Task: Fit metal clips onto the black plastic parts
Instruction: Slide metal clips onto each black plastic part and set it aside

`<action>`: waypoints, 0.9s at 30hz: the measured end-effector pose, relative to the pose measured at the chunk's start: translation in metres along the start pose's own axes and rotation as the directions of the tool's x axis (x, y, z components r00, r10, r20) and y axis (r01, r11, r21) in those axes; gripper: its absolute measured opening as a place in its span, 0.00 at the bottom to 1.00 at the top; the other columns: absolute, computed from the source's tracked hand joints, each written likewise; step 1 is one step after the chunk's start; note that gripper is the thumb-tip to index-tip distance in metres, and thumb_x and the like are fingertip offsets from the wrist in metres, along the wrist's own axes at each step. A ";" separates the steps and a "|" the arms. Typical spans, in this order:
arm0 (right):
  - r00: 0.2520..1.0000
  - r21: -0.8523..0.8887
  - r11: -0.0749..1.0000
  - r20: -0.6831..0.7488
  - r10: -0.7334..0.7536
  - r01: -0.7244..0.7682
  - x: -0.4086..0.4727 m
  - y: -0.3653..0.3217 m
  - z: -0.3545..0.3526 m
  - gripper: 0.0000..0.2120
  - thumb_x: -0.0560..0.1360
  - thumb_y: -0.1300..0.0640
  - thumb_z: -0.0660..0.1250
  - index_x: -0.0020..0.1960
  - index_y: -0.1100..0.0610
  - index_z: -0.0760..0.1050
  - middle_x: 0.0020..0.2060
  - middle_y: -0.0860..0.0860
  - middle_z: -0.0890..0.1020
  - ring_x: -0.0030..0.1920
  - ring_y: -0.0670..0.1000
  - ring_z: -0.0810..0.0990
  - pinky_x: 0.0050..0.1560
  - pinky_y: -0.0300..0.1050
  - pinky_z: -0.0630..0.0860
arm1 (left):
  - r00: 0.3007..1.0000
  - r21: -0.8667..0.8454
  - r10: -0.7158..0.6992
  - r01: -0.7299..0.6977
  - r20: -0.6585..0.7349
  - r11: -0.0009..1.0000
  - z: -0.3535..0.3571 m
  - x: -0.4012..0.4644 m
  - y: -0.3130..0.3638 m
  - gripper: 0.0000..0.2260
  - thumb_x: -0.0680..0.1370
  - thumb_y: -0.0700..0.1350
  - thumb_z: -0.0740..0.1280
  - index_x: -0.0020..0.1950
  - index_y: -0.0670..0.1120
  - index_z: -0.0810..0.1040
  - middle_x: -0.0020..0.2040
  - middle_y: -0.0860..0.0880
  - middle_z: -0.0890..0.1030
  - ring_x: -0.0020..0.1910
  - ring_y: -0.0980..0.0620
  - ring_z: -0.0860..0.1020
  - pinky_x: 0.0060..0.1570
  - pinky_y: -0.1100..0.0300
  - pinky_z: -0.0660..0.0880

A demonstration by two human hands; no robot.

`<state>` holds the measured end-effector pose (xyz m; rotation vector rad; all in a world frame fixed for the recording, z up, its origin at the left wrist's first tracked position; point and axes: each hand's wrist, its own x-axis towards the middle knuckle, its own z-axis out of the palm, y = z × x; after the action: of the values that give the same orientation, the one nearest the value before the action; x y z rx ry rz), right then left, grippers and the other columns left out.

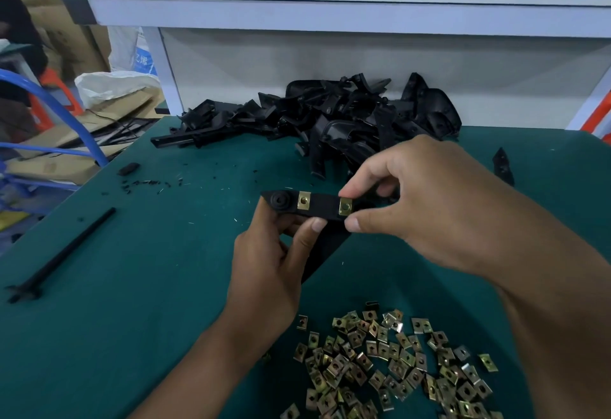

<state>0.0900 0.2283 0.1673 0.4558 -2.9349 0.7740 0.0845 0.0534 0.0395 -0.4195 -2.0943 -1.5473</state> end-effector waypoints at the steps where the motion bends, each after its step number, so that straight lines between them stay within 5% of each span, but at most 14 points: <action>1: 1.000 0.001 1.000 -0.016 -0.007 0.007 0.001 0.000 0.001 0.08 0.70 0.46 0.79 0.48 0.38 0.83 0.40 0.39 0.79 0.41 0.41 0.79 0.38 0.38 0.73 | 1.000 -0.007 -0.002 0.002 -0.005 1.000 -0.001 0.000 0.000 0.08 0.80 0.62 0.63 0.57 0.63 0.72 0.49 0.60 0.85 0.47 0.59 0.84 0.42 0.50 0.81; 7: 0.998 0.068 0.996 -0.015 -0.065 0.066 0.005 0.006 0.003 0.07 0.71 0.45 0.77 0.48 0.37 0.84 0.39 0.37 0.81 0.44 0.34 0.77 0.38 0.33 0.68 | 0.997 0.042 0.005 -0.002 -0.082 0.999 -0.002 0.000 0.004 0.05 0.79 0.62 0.63 0.54 0.70 0.72 0.46 0.62 0.83 0.40 0.50 0.82 0.35 0.56 0.77; 10: 0.994 0.162 0.983 0.056 -0.095 0.085 0.008 0.010 -0.002 0.06 0.72 0.47 0.77 0.47 0.38 0.83 0.41 0.30 0.82 0.44 0.30 0.78 0.39 0.29 0.70 | 0.993 0.012 -0.012 0.013 -0.118 1.000 0.000 0.000 0.009 0.05 0.78 0.62 0.64 0.53 0.66 0.74 0.47 0.64 0.82 0.42 0.57 0.81 0.38 0.68 0.75; 14: 0.992 0.241 0.967 0.072 -0.108 0.087 0.011 0.018 -0.010 0.02 0.73 0.45 0.75 0.46 0.40 0.84 0.41 0.38 0.85 0.43 0.37 0.81 0.43 0.36 0.72 | 0.996 -0.303 -0.084 0.075 -0.015 0.950 0.001 -0.002 0.014 0.08 0.78 0.56 0.68 0.54 0.56 0.82 0.50 0.50 0.84 0.51 0.43 0.81 0.52 0.39 0.78; 17: 0.982 0.216 0.968 0.112 -0.153 0.127 0.009 0.020 -0.012 0.03 0.73 0.43 0.73 0.45 0.40 0.84 0.40 0.40 0.84 0.36 0.37 0.80 0.36 0.31 0.72 | 0.998 -0.308 -0.061 0.050 -0.026 0.950 -0.004 0.001 0.019 0.08 0.78 0.54 0.67 0.52 0.54 0.83 0.47 0.50 0.85 0.48 0.49 0.82 0.49 0.56 0.78; 19: 0.974 0.160 0.972 0.119 -0.194 0.174 0.008 0.018 -0.011 0.04 0.74 0.43 0.71 0.45 0.40 0.83 0.41 0.39 0.83 0.34 0.38 0.79 0.35 0.30 0.71 | 0.997 -0.327 -0.069 0.056 -0.029 0.943 -0.006 0.003 0.021 0.07 0.78 0.54 0.68 0.51 0.53 0.84 0.46 0.49 0.85 0.48 0.49 0.82 0.49 0.58 0.77; 27: 0.973 0.133 0.968 0.069 -0.221 0.211 0.011 0.013 -0.005 0.09 0.76 0.39 0.63 0.48 0.40 0.79 0.48 0.38 0.81 0.43 0.47 0.81 0.47 0.48 0.77 | 0.974 -0.492 -0.219 0.165 -0.054 0.855 -0.012 0.010 0.035 0.07 0.74 0.53 0.73 0.43 0.51 0.84 0.36 0.55 0.81 0.36 0.59 0.77 0.35 0.66 0.76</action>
<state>0.0756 0.2381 0.1669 0.8221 -2.8539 0.9324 0.0966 0.0525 0.0759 -0.2900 -1.6879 -2.1736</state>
